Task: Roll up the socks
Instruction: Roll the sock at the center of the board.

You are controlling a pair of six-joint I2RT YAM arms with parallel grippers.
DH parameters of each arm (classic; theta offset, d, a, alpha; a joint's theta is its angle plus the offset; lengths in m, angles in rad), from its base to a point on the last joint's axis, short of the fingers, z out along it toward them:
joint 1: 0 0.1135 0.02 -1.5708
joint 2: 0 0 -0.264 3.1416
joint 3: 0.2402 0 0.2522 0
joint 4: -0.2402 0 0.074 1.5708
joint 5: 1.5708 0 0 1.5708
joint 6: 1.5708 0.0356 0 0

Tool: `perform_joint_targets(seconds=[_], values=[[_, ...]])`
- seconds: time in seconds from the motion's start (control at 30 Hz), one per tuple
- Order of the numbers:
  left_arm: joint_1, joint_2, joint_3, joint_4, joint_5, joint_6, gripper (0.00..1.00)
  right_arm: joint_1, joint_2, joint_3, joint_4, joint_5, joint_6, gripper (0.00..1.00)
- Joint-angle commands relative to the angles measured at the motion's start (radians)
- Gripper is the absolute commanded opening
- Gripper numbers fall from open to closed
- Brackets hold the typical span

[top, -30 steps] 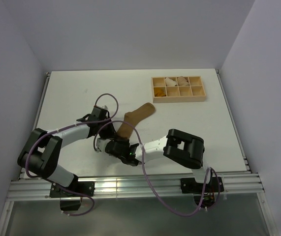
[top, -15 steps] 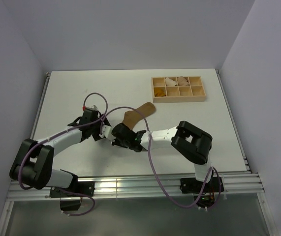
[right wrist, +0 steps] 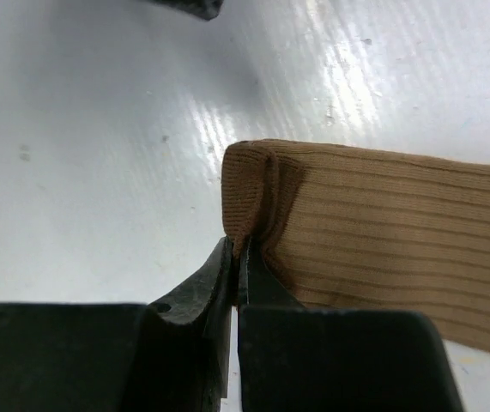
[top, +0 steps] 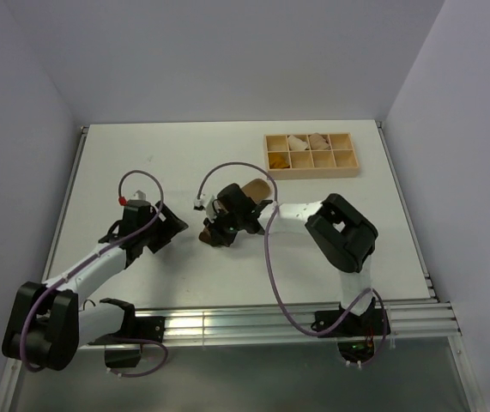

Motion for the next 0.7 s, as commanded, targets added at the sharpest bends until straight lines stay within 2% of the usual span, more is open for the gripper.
perform_joint_targets(seconds=[0.0, 0.1, 0.23, 0.37, 0.4, 0.67], values=[[0.003, -0.046, -0.031, 0.141, 0.068, 0.002, 0.81, -0.048, 0.066, 0.035, -0.085, -0.256, 0.128, 0.0], [0.0, -0.037, -0.042, 0.174, 0.124, 0.019, 0.78, -0.109, 0.117, 0.055, -0.047, -0.381, 0.235, 0.0], [-0.018, -0.032, -0.06, 0.221, 0.157, 0.022, 0.75, -0.164, 0.154, 0.041, 0.016, -0.469, 0.35, 0.0], [-0.053, -0.022, -0.057, 0.229, 0.141, 0.023, 0.73, -0.21, 0.163, -0.039, 0.223, -0.54, 0.573, 0.0], [-0.058, -0.013, -0.057, 0.235, 0.14, 0.022, 0.73, -0.226, 0.163, -0.071, 0.295, -0.543, 0.606, 0.0], [-0.136, 0.093, -0.036, 0.284, 0.126, 0.009, 0.68, -0.249, 0.203, -0.128, 0.507, -0.577, 0.841, 0.0]])
